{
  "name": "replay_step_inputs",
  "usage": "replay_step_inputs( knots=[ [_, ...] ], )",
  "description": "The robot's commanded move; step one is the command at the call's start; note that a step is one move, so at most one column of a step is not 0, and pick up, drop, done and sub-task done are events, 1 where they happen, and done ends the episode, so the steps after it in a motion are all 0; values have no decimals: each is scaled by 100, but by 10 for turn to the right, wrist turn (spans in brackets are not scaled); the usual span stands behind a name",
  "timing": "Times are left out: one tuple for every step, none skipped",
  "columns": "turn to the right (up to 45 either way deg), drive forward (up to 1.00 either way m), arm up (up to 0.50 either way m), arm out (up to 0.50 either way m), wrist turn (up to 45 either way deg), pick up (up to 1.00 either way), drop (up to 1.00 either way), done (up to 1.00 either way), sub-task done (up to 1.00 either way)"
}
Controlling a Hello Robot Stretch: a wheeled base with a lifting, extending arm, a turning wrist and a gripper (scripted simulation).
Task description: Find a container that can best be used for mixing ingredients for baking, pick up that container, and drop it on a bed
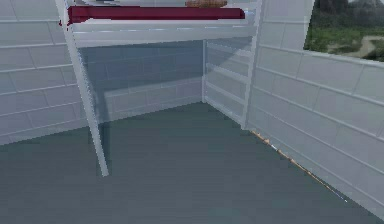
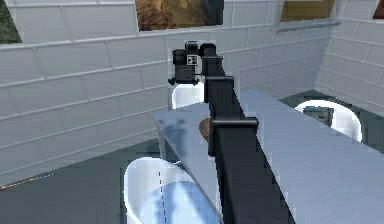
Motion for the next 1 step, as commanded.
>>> replay_step_inputs(
  knots=[
    [0, 0, 0, 0, 450, 0, 0, 0, 0]
  ],
)
